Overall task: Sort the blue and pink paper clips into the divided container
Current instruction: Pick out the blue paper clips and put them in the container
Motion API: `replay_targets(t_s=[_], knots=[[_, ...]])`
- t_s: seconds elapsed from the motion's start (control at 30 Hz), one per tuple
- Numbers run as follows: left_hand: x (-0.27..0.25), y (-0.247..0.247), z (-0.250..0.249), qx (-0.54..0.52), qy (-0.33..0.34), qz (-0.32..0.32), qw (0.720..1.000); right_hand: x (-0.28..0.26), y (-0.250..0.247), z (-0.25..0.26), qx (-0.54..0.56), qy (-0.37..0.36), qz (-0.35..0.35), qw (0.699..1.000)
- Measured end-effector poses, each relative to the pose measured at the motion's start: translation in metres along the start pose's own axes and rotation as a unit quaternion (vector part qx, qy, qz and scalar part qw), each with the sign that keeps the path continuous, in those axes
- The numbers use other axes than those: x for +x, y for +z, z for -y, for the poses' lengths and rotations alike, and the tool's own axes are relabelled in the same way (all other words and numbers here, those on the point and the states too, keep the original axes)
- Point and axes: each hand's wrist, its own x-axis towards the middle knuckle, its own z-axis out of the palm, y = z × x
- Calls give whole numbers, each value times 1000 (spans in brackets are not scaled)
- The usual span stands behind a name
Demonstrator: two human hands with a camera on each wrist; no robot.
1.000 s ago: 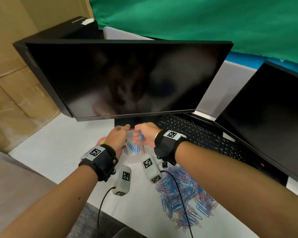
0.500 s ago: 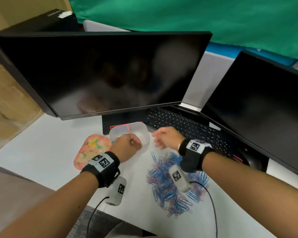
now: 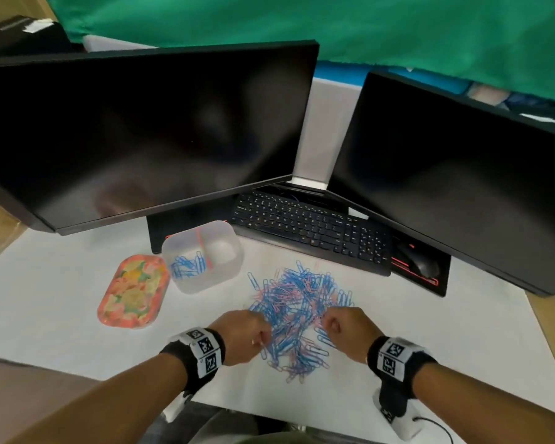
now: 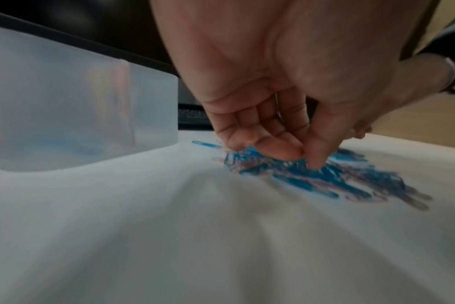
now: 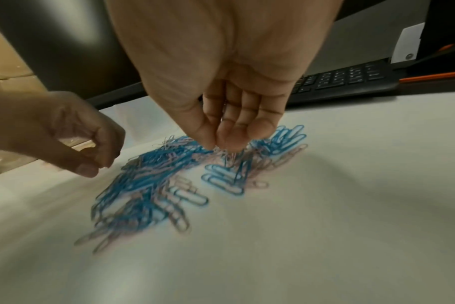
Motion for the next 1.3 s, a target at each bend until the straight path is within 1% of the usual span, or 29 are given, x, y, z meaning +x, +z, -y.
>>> replay_targets(t_s=[0.1,0.23,0.3,0.53,0.7,0.87,1.1,1.2,1.3], knots=[[-1,10,2,34,24,5,999,-7,14,-8,-43,-25,-18,999],[-5,17,7,84,52,-25,995,-13,27,-16,-80,-32,-23,996],[-6,19,9,91,54,-32,994,-15,31,-22,-84,-32,-27,996],[-9,22,10,44,22,-46,998,-17,36,-31,-82,-43,-32,995],[-11,20,13,-20,-1,-67,998,-18,40,-34,-82,-60,-28,994],[-13,10,17,-92,-41,-110,989,-18,42,-39,-80,-92,-54,991],[-12,10,27,-99,-75,-132,983,-20,45,-40,-93,-103,-53,989],[-13,10,36,-111,-97,-143,979,-20,44,-42,-89,-103,-58,989],[-15,8,44,-101,-123,-154,975,-19,42,-42,-85,-103,-58,989]])
